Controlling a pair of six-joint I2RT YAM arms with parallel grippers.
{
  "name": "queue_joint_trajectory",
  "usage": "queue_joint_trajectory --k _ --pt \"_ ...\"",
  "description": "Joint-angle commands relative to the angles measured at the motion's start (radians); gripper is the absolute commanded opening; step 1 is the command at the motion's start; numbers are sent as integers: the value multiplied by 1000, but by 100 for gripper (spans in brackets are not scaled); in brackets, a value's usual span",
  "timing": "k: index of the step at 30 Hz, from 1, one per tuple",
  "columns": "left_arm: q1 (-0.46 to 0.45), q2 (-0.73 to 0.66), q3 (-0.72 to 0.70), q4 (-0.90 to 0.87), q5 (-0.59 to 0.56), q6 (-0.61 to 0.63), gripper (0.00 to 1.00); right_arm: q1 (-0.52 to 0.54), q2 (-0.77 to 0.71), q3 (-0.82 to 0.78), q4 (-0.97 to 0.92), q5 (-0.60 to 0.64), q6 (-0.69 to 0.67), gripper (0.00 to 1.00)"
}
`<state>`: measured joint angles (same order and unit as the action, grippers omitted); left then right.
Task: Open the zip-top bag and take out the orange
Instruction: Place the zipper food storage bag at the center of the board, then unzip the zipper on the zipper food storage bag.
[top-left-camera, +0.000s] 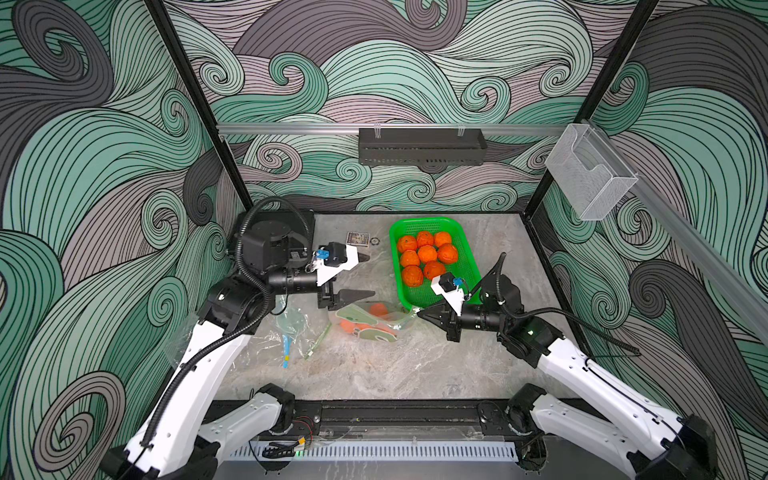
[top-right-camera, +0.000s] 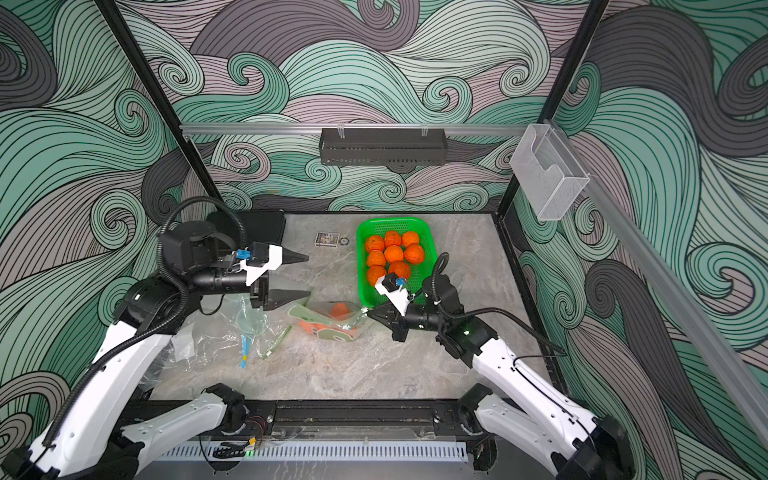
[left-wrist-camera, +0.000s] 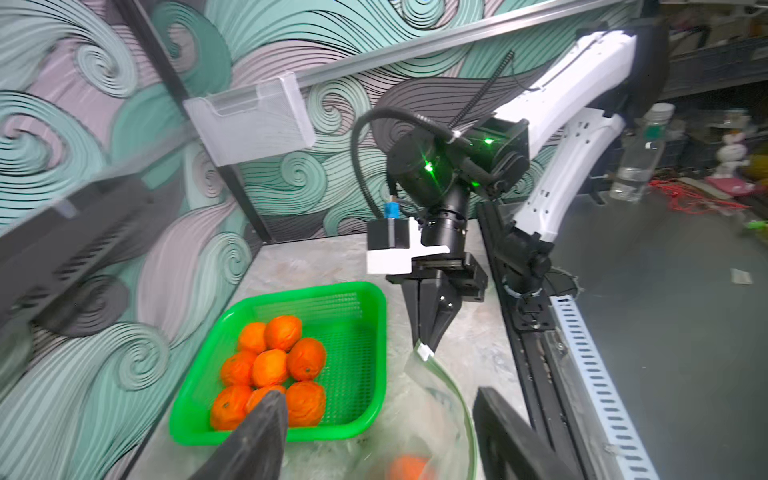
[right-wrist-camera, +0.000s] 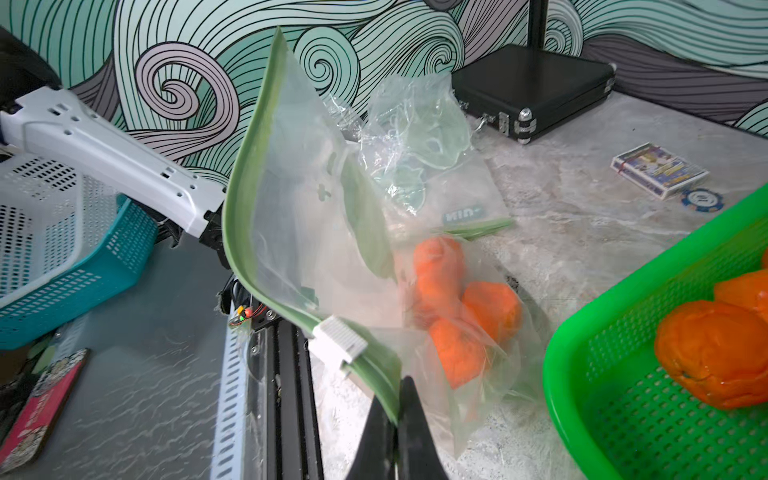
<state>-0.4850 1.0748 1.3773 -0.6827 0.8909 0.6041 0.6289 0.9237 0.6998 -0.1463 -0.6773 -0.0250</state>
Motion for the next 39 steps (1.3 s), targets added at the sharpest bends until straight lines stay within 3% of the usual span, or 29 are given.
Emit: queue_joint_trajectory --k 1,9,17,25,30,37,39 --pt "-92 60 -5 -6 -59 55 72 0 4 47 -67 -57 19 0" --pt "-274 172 12 -60 -233 123 71 1 -8 69 -100 -71 37 0" --pt "-335 245 13 -121 -308 160 54 1 -13 73 -108 -88 36 0" --pt "-348 247 -22 -167 -323 177 51 -5 -22 78 -114 -91 38 0" --pt "-347 260 -29 -183 -384 171 28 -6 -23 82 -116 -90 30 0" --pt "-347 261 -29 -193 -428 172 5 -8 -20 89 -127 -87 12 0" --pt "-346 255 -29 -187 -435 171 0 -6 -30 85 -126 -75 -4 7"
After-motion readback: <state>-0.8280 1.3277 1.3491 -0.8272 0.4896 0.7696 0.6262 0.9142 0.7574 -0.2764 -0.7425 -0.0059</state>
